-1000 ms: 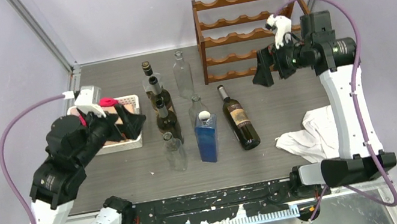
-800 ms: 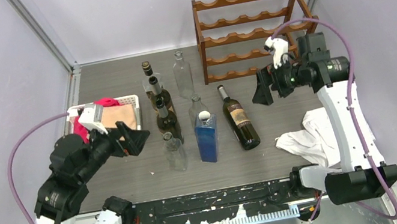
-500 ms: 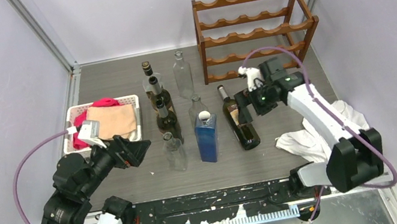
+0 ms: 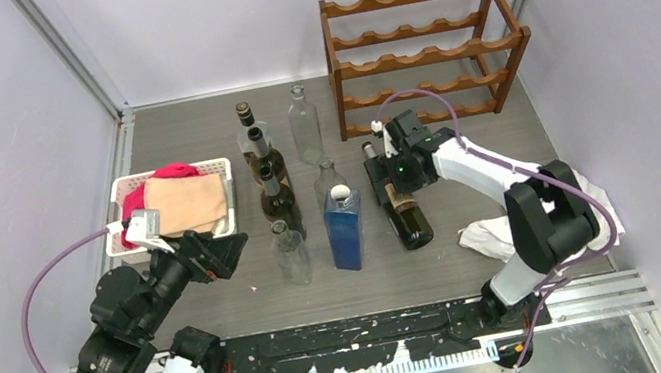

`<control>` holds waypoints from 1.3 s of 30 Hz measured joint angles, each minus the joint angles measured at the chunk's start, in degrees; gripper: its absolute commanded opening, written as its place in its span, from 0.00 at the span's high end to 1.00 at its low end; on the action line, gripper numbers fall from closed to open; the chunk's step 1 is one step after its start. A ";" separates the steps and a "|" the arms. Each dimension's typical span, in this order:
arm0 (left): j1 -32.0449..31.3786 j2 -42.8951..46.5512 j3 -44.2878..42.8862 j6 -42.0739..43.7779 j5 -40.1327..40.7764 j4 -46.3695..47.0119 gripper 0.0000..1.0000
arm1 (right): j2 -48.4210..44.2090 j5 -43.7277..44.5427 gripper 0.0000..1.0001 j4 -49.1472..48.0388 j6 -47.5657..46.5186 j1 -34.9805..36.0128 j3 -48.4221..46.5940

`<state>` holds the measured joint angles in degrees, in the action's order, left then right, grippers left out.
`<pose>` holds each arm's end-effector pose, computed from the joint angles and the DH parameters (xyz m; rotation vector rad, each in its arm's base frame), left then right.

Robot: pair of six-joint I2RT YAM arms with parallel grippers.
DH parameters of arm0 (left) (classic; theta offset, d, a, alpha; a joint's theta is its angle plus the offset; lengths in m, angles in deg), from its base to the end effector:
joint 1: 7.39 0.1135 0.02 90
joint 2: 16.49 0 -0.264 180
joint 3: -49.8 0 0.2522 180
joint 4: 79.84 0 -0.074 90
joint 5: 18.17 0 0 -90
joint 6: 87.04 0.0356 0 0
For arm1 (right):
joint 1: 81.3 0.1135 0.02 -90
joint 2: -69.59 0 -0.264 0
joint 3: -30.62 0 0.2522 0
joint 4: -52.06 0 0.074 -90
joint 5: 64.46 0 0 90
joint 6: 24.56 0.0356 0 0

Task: Put the wine bottle on the wine rack
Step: Pick up the wine bottle from the center of the board.

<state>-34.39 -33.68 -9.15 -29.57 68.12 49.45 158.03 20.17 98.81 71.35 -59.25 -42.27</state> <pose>0.0561 -0.0312 0.3425 -0.0370 1.7974 -0.8132 0.2830 0.1182 0.2129 -0.4070 2.6500 0.2817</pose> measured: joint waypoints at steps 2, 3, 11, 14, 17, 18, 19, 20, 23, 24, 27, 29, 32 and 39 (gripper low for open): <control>0.00 0.26 0.85 0.13 -0.24 1.62 0.04 | 1.75 0.63 0.00 -0.55 0.42 1.01 0.00; 0.00 0.24 1.01 0.24 -0.39 2.23 0.04 | 2.80 1.11 0.01 -0.79 0.52 1.44 0.02; 0.00 1.01 1.75 0.98 -1.97 6.29 0.04 | 5.97 4.74 0.30 -1.68 0.63 1.64 0.72; 0.00 1.81 2.16 1.03 -2.91 7.58 0.04 | 6.10 4.94 0.61 -1.66 0.61 1.64 0.66; 0.00 2.08 2.21 1.03 -5.33 9.38 0.04 | 6.10 4.57 0.83 -1.64 0.55 1.44 0.63; 0.00 2.05 2.21 1.03 -6.12 9.92 0.05 | 6.05 3.89 0.87 -1.60 0.52 1.07 0.63; 0.00 2.01 2.19 1.01 -6.99 10.43 0.06 | 6.03 2.69 0.90 -1.53 0.55 0.76 0.63; 0.00 1.86 2.01 0.98 -7.96 10.73 0.06 | 5.97 2.01 0.93 -1.42 0.52 -0.17 0.66; 0.00 0.48 0.57 0.39 -10.14 11.32 0.06 | 4.48 -3.32 0.98 -0.72 0.52 -4.07 1.73; 0.00 -0.37 -0.22 0.00 -11.02 11.78 0.06 | 3.10 -5.46 0.99 -0.13 0.50 -6.03 2.40; 0.00 -3.48 -2.82 -1.20 -13.53 13.53 0.07 | -2.08 -10.93 0.99 2.25 0.28 -11.58 3.74; 0.00 -6.64 -5.44 -2.29 -15.87 15.30 0.07 | -5.51 -14.01 0.99 3.34 0.04 -14.78 3.80; 0.00 -10.03 -7.93 -3.48 -18.16 17.59 0.08 | -9.73 -19.32 0.99 3.89 -1.05 -17.88 3.80; 0.00 -19.76 -15.21 -6.84 -23.87 23.58 0.08 | -14.93 -29.55 0.99 8.26 -4.31 -24.39 4.52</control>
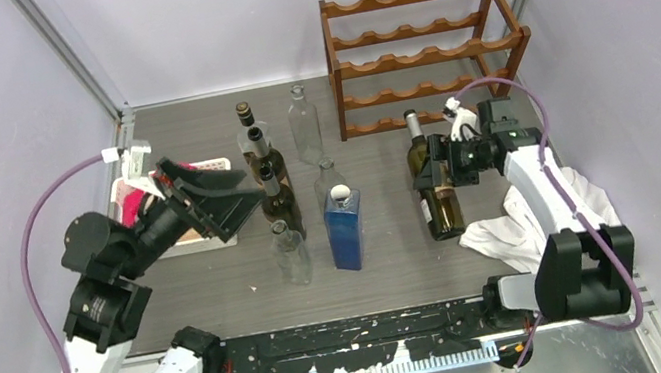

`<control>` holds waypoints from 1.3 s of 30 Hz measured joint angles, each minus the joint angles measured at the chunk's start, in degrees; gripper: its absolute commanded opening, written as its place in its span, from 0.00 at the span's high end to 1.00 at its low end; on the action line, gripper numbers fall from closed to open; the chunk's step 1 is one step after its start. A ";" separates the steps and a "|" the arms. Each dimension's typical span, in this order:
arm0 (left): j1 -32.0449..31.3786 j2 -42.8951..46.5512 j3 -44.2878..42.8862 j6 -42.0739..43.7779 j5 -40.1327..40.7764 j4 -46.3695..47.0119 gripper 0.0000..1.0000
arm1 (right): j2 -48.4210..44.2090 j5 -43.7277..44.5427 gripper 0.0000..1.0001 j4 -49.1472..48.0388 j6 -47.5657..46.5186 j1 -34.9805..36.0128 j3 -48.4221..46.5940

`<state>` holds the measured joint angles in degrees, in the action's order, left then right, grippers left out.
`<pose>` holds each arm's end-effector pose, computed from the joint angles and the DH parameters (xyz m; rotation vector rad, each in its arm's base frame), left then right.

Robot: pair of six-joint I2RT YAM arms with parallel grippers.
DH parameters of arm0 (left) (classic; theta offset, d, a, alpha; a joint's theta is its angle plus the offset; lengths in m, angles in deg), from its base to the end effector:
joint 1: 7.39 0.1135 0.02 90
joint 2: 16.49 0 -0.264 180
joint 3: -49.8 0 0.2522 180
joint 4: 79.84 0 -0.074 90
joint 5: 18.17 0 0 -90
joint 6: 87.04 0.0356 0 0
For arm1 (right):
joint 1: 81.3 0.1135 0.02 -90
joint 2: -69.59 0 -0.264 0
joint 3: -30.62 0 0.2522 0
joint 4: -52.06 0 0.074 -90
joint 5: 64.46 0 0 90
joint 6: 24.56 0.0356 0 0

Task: Put the wine bottle on the wine rack
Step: Pick up the wine bottle from the center of the board.

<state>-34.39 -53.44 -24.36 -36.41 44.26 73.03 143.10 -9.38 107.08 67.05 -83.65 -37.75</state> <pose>0.0939 -0.0663 0.4432 0.2720 1.5214 -1.2734 0.2482 0.0102 0.2545 -0.1237 2.5187 0.7861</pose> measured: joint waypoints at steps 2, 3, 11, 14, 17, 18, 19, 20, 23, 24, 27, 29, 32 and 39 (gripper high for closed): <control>-0.20 -2.80 -2.32 -0.70 -1.03 0.81 0.09 | -2.54 -1.40 0.99 0.81 -0.17 -1.42 0.66; -0.50 -4.15 -3.43 -0.76 -1.25 0.94 0.09 | -4.17 -2.14 0.99 1.40 -0.17 -2.19 0.74; -18.18 -18.49 -16.68 5.38 3.78 -1.07 0.08 | -7.50 -10.36 0.99 4.02 2.73 -7.17 -5.60; -26.99 -27.30 -26.34 10.95 8.41 -4.85 0.07 | -7.50 -12.92 0.99 4.24 4.87 -9.05 -10.03; -31.04 -34.97 -33.88 14.97 11.26 -7.72 0.06 | -7.48 -15.47 0.99 3.26 8.59 -10.60 -14.62; -31.17 -37.11 -35.85 15.89 12.20 -8.90 0.06 | -7.37 -16.31 0.99 2.45 10.32 -10.95 -16.06; -31.12 -39.52 -37.92 16.48 13.33 -9.97 0.06 | -7.21 -16.94 0.99 1.64 11.91 -11.15 -17.25; -31.10 -41.48 -39.69 17.03 14.23 -10.99 0.06 | -6.93 -17.64 0.99 0.39 14.01 -11.37 -18.56; -31.08 -48.33 -45.75 17.33 16.79 -13.75 0.05 | -5.70 -19.30 0.99 -5.68 21.97 -11.63 -21.22; -31.04 -50.49 -47.65 17.31 17.49 -14.43 0.05 | -5.18 -19.85 0.99 -8.68 25.62 -11.65 -21.68; -31.04 -56.96 -53.13 16.74 19.76 -16.57 0.05 | -3.32 -20.83 0.99 -17.81 36.81 -11.65 -21.99; -31.01 -60.61 -55.91 15.87 21.18 -18.12 0.04 | -2.05 -20.94 0.99 -22.86 42.86 -11.65 -22.01; -30.99 -64.72 -58.73 15.15 22.97 -19.74 0.03 | 0.11 -20.90 0.99 -30.38 51.49 -11.65 -22.16; -29.83 -70.10 -65.35 11.30 25.07 -21.51 0.00 | 1.75 -20.87 0.99 -37.51 59.95 -11.65 -22.97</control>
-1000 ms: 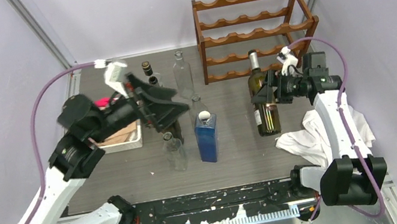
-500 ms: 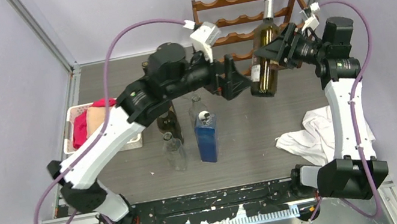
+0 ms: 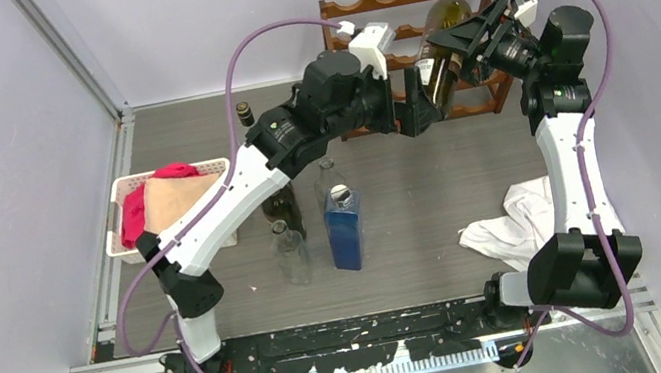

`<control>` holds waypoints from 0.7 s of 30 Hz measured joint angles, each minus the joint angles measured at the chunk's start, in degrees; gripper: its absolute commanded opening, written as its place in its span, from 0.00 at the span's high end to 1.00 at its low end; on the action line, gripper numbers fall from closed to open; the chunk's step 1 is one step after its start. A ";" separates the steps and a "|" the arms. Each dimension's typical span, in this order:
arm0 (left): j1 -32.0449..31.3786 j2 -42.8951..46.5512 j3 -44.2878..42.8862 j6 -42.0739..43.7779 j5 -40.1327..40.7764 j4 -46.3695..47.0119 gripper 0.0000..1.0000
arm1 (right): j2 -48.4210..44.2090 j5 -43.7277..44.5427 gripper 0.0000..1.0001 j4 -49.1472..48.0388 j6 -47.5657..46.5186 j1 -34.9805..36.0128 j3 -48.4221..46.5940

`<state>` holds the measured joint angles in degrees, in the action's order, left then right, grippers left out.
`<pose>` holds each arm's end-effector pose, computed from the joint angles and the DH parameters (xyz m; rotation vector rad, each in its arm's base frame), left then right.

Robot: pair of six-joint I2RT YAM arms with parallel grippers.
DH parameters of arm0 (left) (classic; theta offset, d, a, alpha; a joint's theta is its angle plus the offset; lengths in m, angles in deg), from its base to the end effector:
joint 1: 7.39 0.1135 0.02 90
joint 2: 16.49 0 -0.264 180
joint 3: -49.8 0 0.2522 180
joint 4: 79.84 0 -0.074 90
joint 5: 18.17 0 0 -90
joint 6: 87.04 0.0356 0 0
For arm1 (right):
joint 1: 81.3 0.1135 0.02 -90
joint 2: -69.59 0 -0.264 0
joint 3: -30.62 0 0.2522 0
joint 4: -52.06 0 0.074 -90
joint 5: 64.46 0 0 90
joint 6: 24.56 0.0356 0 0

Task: Put the wine bottle on the wine rack
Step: Pick up the wine bottle from the center of the board.

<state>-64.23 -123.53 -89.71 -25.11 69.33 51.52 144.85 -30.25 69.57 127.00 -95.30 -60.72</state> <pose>0.2259 -0.3486 0.4708 0.5268 1.9226 -1.0428 0.2877 -0.0414 0.4363 0.3230 1.7473 1.3858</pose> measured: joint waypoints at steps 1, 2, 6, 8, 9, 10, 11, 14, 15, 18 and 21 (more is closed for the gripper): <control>0.31 -0.11 -0.20 -0.72 -0.09 0.39 0.00 | 0.00 -0.04 0.99 -0.61 0.59 0.00 0.00; 0.74 -0.22 -0.44 -1.88 -0.24 0.94 0.00 | 0.00 -0.02 0.99 -1.07 1.05 0.02 0.00; 1.60 -0.85 -0.74 -5.20 -1.27 2.99 0.00 | 0.11 0.57 0.99 -2.21 1.88 0.52 0.00; 1.79 -1.51 -0.94 -6.54 -1.29 4.17 0.00 | 0.13 0.76 0.99 -2.43 1.90 0.90 0.00; 1.81 -2.05 -1.25 -7.26 -1.25 4.70 0.00 | 0.13 0.83 0.99 -2.38 1.90 1.25 0.00; 1.81 -2.80 -1.73 -7.82 -1.20 5.07 0.00 | 0.13 0.87 0.99 -2.43 1.86 1.66 0.00; 1.81 -3.61 -2.25 -8.66 -1.14 5.44 0.01 | 0.13 0.94 0.99 -2.40 1.79 2.10 0.00; 1.84 -6.40 -4.35 -10.71 -0.52 5.46 0.06 | 0.13 1.51 0.99 -1.36 0.26 3.67 0.00; 1.84 -7.26 -4.96 -11.23 -0.33 5.40 0.10 | 0.13 1.84 0.99 -0.63 -0.55 4.09 -0.02; 1.84 -8.96 -6.43 -12.83 -0.07 4.57 0.29 | 0.13 3.63 0.99 2.47 -4.09 5.22 -0.46; 1.81 -9.35 -6.75 -14.43 0.04 4.13 0.89 | 0.13 4.74 0.99 5.09 -6.67 5.27 -1.05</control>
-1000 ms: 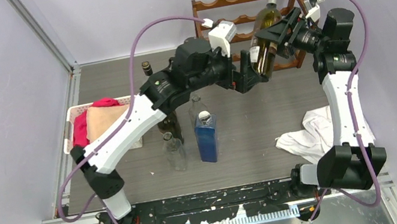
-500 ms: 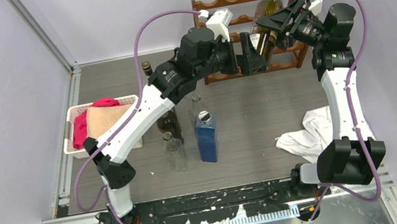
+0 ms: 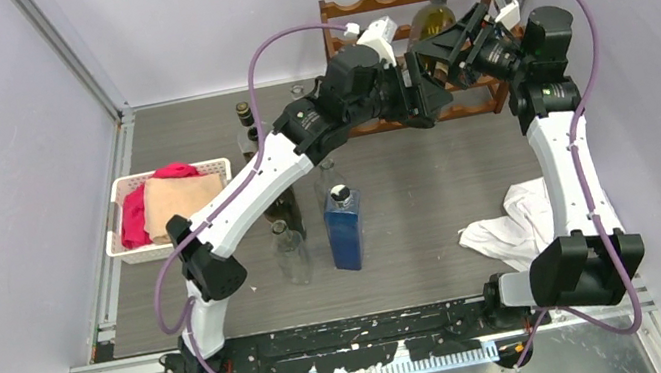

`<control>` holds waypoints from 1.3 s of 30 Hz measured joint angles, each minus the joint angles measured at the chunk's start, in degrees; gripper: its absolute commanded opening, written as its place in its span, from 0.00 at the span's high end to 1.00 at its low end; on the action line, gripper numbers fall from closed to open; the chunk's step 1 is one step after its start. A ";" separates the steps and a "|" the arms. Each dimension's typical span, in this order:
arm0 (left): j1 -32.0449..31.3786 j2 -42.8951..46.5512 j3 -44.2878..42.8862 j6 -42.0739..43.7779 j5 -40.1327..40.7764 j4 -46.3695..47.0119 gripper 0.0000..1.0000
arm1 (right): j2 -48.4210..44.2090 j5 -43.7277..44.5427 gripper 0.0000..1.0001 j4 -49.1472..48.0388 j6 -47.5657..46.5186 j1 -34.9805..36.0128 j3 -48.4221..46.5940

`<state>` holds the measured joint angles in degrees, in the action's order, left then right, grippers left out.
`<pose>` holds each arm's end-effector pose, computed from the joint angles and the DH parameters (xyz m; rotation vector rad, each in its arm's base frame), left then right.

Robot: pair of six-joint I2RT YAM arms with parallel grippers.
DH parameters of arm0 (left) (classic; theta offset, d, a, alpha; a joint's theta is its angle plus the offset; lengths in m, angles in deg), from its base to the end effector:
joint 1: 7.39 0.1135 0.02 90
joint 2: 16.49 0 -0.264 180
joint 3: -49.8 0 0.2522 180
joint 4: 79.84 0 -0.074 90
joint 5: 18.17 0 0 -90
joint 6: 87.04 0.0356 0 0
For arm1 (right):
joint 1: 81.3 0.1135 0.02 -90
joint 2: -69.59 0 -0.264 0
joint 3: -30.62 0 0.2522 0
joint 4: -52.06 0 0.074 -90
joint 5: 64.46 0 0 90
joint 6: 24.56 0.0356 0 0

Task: Put the wine bottle on the wine rack
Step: Pick up the wine bottle from the center of the board.

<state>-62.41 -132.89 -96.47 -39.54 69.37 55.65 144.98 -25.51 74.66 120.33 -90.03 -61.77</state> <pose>0.2637 -0.3795 0.4479 0.2524 1.9953 -1.1963 0.2913 -0.0167 0.4333 0.2652 1.7960 1.3241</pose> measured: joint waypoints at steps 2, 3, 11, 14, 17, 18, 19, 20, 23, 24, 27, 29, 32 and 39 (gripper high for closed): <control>0.02 0.00 -0.04 -0.31 -0.11 -0.22 1.00 | 0.00 0.35 0.97 0.92 -1.11 0.07 -0.55; 0.02 0.00 -0.04 -0.57 -0.15 -0.20 1.00 | 0.00 0.46 0.91 1.62 -1.73 0.13 -0.90; 1.57 2.49 5.79 -0.31 -4.87 4.00 1.00 | -0.42 1.40 0.13 6.25 -6.56 0.39 -2.34; 3.08 4.09 9.33 -1.29 -8.57 6.47 1.00 | -0.52 1.57 0.01 7.08 -7.82 0.79 -2.34; 6.12 4.98 11.37 -4.13 -11.69 8.00 1.00 | -1.20 0.33 0.00 6.86 -9.22 0.66 -2.34; 7.34 5.18 12.00 -5.18 -12.37 8.52 1.00 | -1.55 -0.15 0.00 6.64 -9.53 0.63 -2.34; 8.72 5.33 12.59 -6.25 -12.92 9.01 1.00 | -2.01 -0.74 0.00 6.36 -9.86 0.61 -2.34; 9.86 5.44 13.09 -7.21 -13.49 9.57 1.00 | -2.43 -1.16 0.00 6.14 -10.12 0.55 -2.34; 12.87 5.77 14.12 -9.66 -14.32 10.95 1.00 | -3.63 -2.60 0.00 5.77 -11.32 0.24 -2.34; 13.73 5.97 14.36 -10.12 -14.45 11.23 1.00 | -3.91 -2.97 0.00 5.84 -11.78 0.17 -2.34; 14.99 6.62 14.69 -11.04 -15.85 11.67 1.00 | -4.90 -4.57 0.00 7.54 -15.63 -0.48 -2.36; 15.50 7.23 14.69 -11.15 -17.77 11.69 1.00 | -5.44 -5.42 0.00 10.36 -19.96 -0.94 -2.64; 16.46 8.33 14.69 -11.06 -21.31 11.54 1.00 | -5.64 -6.36 0.00 18.45 -30.25 -1.40 -5.27; 20.50 13.38 15.85 -10.10 -33.03 8.46 1.00 | -5.64 -4.87 0.00 40.19 -61.11 -1.51 -17.62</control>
<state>-41.91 -119.51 -80.62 -49.64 36.34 64.11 139.34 -30.38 114.86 59.22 -91.54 -79.38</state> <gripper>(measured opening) 0.752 0.997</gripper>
